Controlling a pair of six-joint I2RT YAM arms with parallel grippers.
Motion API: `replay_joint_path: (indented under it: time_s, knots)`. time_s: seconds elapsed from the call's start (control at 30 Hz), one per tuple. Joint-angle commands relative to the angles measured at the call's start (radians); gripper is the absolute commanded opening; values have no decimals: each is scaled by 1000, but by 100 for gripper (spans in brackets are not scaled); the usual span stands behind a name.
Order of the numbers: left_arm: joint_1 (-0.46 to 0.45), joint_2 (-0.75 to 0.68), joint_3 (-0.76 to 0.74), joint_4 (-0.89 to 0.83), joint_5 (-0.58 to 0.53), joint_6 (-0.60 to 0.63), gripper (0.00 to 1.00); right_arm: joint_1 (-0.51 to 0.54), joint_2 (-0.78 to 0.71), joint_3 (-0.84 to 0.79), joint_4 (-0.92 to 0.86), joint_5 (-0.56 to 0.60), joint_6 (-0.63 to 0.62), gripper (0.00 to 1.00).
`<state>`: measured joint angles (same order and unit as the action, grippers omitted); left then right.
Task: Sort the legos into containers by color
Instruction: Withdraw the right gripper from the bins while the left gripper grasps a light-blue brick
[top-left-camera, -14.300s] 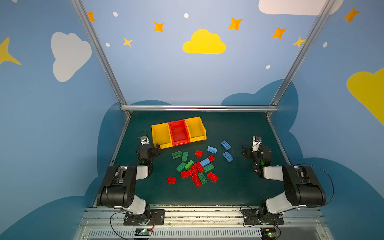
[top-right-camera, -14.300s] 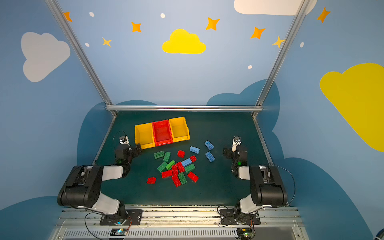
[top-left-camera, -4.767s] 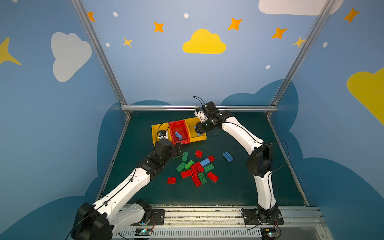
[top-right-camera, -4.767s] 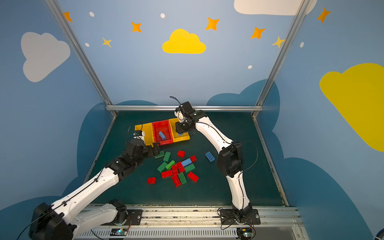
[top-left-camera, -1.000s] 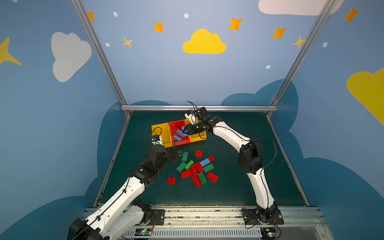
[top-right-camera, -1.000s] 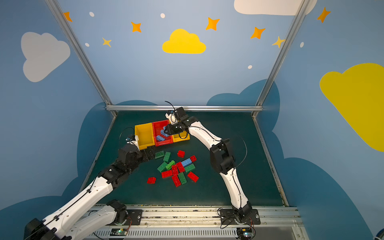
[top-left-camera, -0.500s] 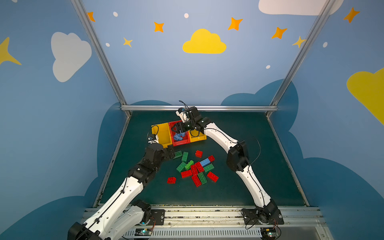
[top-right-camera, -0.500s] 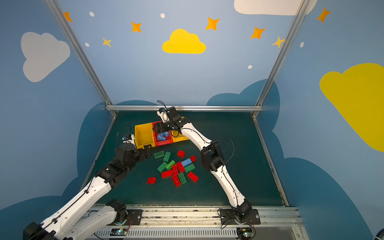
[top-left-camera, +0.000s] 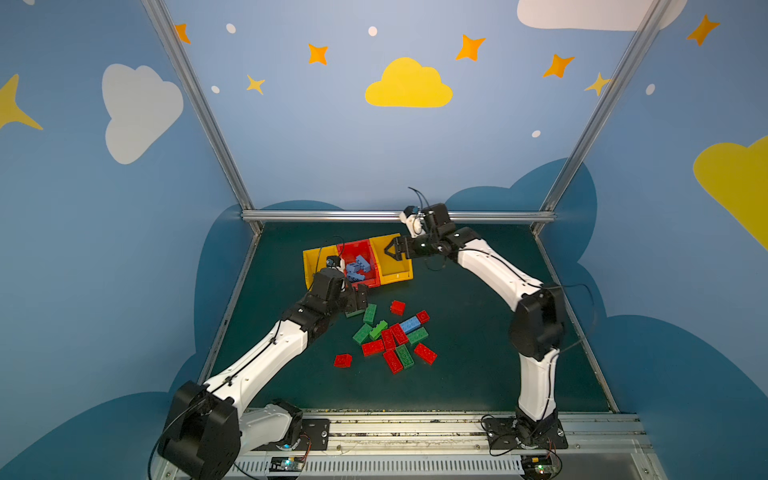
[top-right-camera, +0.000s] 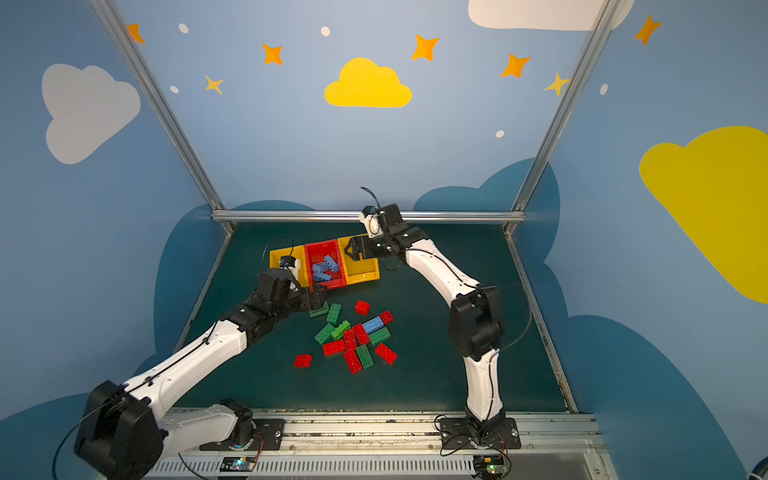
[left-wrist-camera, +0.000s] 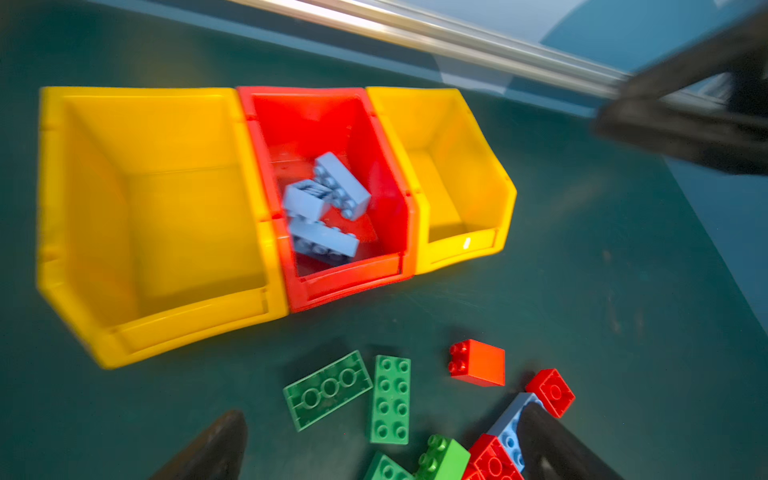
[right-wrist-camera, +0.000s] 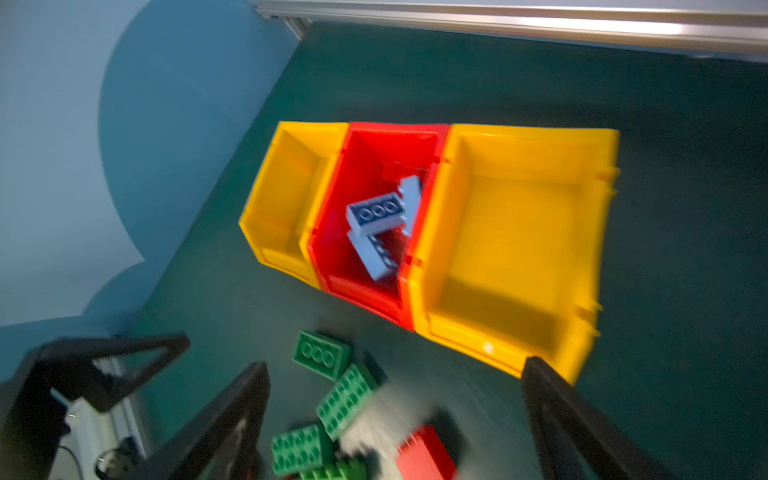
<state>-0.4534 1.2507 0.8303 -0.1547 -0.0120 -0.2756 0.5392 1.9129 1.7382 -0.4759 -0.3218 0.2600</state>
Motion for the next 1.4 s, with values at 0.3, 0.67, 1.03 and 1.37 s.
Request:
replay_joint_path:
  time_s: [0.3, 0.67, 1.03, 1.37]
  knots:
    - [-194, 332, 239, -118, 106, 169, 100, -133, -552, -518, -304, 158, 132, 95]
    - [-346, 527, 345, -191, -29, 134, 100, -171, -925, -655, -458, 124, 184, 97]
    - [-365, 668, 434, -209, -147, 176, 94, -176, -1043, -739, -437, 159, 229, 97]
    - [-354, 700, 443, -213, -123, 193, 84, -176, -1060, -739, -461, 186, 238, 97]
